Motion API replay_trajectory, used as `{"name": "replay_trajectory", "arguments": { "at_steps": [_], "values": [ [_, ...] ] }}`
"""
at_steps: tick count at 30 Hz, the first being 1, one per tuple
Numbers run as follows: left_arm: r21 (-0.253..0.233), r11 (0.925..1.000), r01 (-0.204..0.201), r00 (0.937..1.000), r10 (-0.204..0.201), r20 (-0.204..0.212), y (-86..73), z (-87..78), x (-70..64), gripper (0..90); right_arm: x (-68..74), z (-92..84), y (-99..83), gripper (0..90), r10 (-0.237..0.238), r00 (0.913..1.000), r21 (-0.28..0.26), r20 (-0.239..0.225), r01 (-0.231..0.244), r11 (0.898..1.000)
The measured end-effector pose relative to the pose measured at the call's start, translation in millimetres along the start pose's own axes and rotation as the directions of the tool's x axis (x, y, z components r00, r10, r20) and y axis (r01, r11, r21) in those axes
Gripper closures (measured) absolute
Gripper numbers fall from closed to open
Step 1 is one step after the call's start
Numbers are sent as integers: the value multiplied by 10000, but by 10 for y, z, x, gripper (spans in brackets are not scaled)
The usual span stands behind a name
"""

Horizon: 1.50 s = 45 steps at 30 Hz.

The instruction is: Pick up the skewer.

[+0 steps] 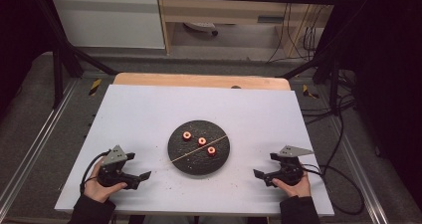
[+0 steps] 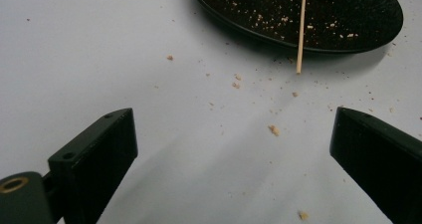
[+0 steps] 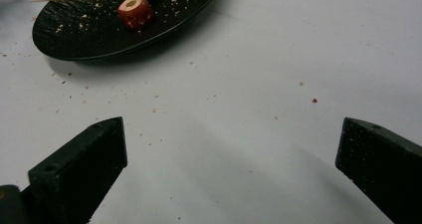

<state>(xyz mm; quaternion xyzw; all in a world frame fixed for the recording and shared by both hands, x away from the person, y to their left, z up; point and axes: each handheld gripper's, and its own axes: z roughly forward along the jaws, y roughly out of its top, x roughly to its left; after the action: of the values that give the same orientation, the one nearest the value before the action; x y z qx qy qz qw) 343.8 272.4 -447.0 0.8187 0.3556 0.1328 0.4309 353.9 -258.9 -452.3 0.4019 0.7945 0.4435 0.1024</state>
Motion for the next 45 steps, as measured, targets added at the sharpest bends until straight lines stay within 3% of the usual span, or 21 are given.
{"name": "replay_trajectory", "arguments": {
  "at_steps": [21,45],
  "values": [
    [339,9992,-200,9998,199,32,98,28,-105,44,5,-4,7,6,79,10000,-71,9,-79,9999],
    [658,9947,-795,9967,782,223,437,109,-274,48,7,-9,7,6,35,10000,-18,56,-35,10000]
  ]
}}
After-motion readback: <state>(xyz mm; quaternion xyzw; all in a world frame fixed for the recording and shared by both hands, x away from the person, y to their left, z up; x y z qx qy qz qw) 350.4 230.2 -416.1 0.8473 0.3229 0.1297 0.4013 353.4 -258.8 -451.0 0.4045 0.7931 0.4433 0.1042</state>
